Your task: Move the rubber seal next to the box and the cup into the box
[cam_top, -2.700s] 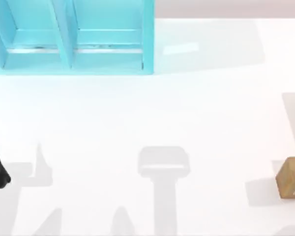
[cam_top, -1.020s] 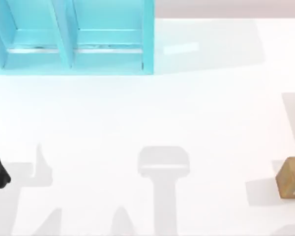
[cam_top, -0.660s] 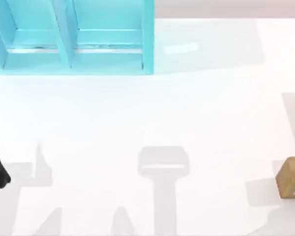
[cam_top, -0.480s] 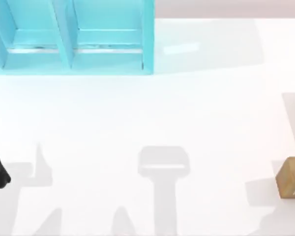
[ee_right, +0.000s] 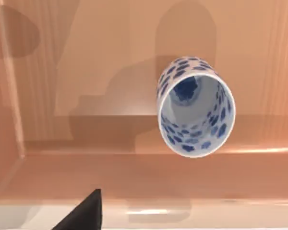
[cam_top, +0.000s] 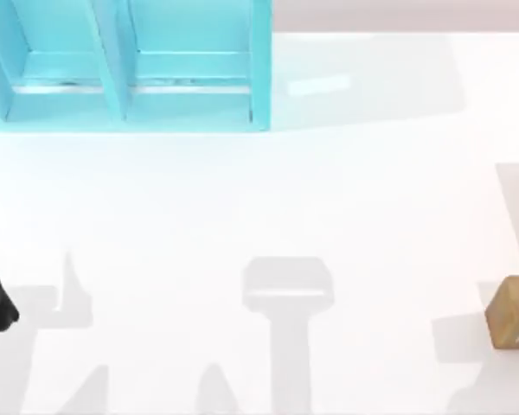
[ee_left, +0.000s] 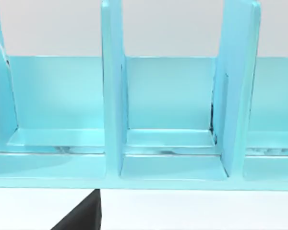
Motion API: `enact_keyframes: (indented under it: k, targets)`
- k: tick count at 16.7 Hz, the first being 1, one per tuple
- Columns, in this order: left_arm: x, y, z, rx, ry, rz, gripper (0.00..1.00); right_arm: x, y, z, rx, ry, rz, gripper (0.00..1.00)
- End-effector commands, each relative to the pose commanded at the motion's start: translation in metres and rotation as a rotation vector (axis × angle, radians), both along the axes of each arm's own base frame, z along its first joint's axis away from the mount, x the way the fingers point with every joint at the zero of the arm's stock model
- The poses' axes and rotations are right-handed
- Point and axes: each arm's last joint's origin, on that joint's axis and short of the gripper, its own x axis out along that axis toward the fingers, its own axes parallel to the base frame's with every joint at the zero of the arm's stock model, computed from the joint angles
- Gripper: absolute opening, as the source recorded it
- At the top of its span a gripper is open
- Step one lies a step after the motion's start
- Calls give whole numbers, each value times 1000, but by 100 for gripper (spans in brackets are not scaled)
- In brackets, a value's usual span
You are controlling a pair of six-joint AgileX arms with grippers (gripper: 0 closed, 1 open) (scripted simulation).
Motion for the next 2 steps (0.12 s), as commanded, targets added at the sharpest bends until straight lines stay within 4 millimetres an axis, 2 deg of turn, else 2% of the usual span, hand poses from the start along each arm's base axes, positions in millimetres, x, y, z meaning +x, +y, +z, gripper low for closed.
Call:
enact_keyframes:
  k: [2]
  targets:
    - [0, 0, 0, 0, 0, 0, 100, -1, 2, -1, 1, 21, 1, 100]
